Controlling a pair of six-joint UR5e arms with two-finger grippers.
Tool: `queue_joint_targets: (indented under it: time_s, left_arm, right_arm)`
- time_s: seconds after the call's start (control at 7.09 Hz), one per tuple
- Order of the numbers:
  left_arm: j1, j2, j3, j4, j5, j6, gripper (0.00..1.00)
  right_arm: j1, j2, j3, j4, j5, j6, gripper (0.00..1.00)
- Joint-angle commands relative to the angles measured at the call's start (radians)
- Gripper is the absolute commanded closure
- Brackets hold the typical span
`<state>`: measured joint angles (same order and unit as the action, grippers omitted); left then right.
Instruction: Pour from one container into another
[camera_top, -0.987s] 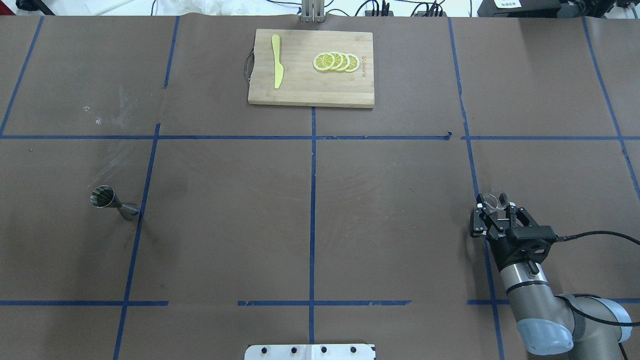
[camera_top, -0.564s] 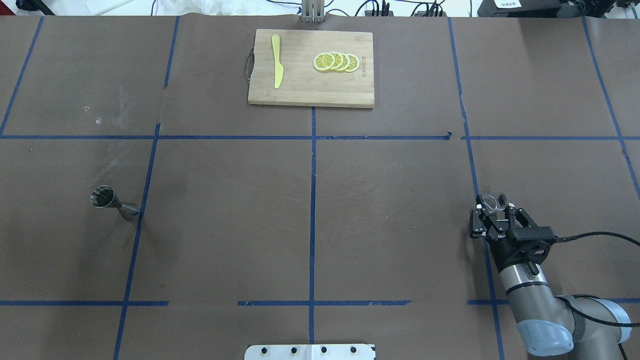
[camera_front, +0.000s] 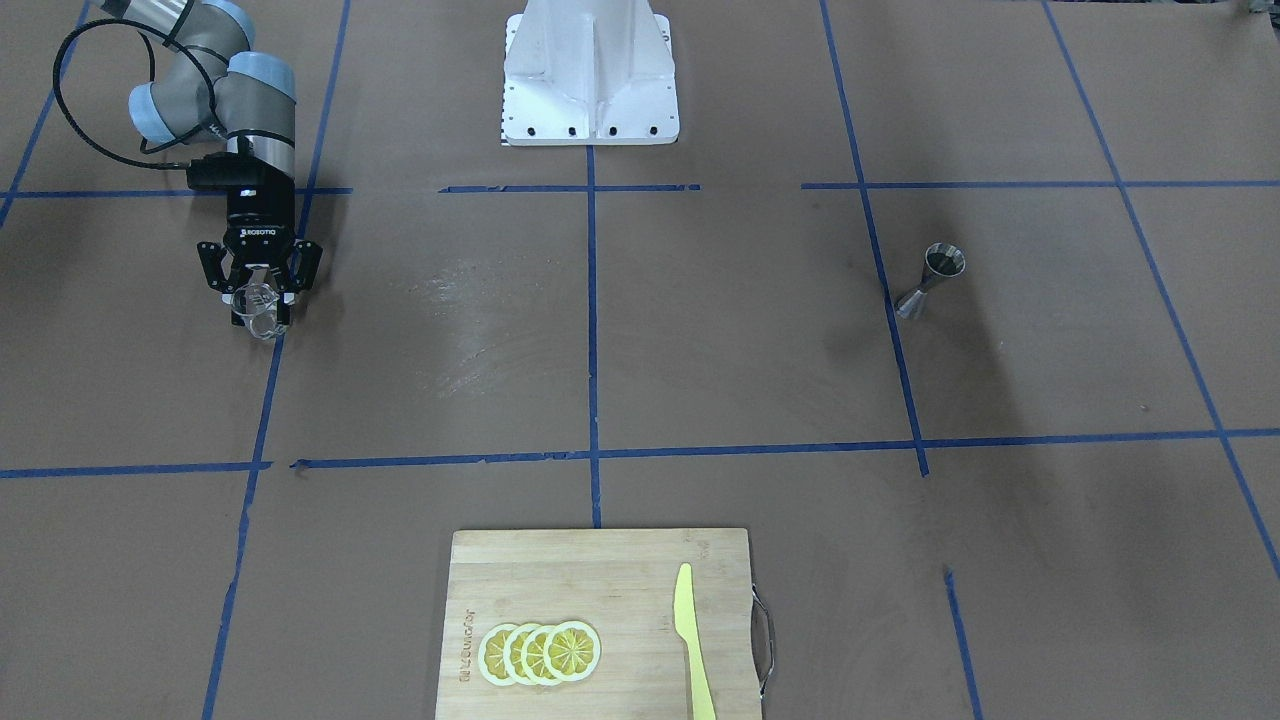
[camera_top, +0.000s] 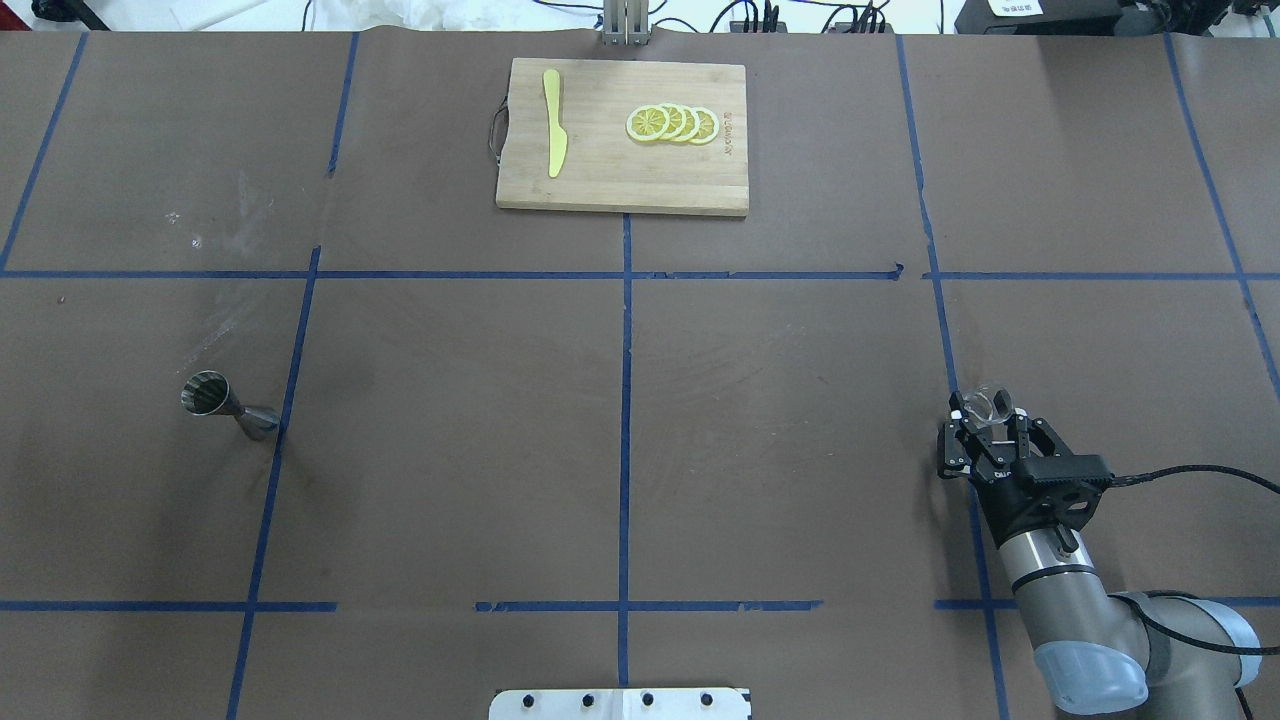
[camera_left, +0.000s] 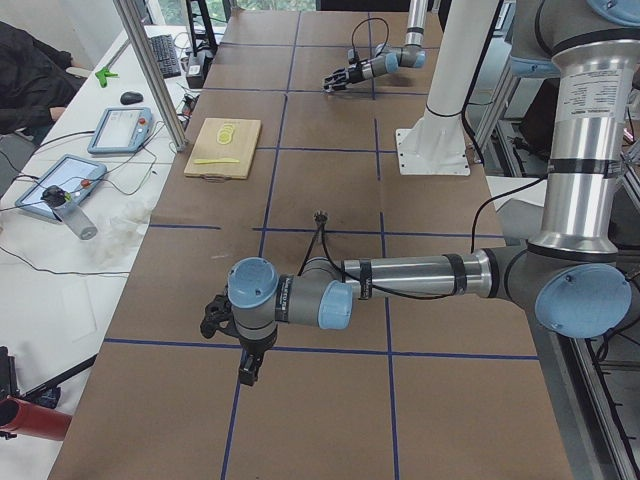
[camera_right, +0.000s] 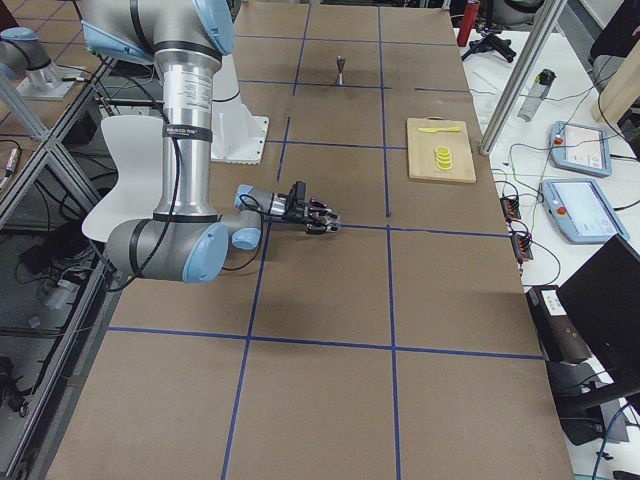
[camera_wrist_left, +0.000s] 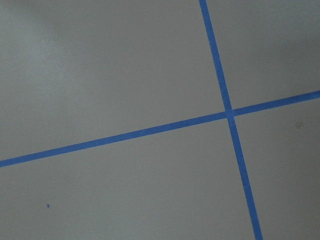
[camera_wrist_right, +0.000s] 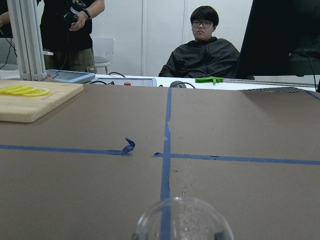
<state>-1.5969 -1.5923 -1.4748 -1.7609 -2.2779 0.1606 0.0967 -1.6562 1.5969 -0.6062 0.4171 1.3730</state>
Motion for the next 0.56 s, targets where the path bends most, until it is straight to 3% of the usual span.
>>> queue_joint_targets:
  time_s: [0.0, 0.14, 0.28, 0.42]
  left_arm:
    - [0.000, -0.002, -0.001, 0.000, 0.000, 0.000, 0.00]
    - [0.000, -0.002, -0.001, 0.000, 0.000, 0.000, 0.00]
    - [0.000, -0.002, 0.001, -0.009, 0.000, -0.001, 0.00]
    - [0.000, -0.002, 0.004, -0.012, 0.000, -0.001, 0.00]
  right_arm:
    - [0.000, 0.001, 0.000, 0.000, 0.002, 0.000, 0.43]
    - [0.000, 0.003, 0.001, 0.000, 0.005, 0.000, 0.29]
    - [0.000, 0.007, 0.002, 0.000, 0.003, 0.000, 0.00]
    - [0.000, 0.007, 0.000, 0.000, 0.003, -0.002, 0.00]
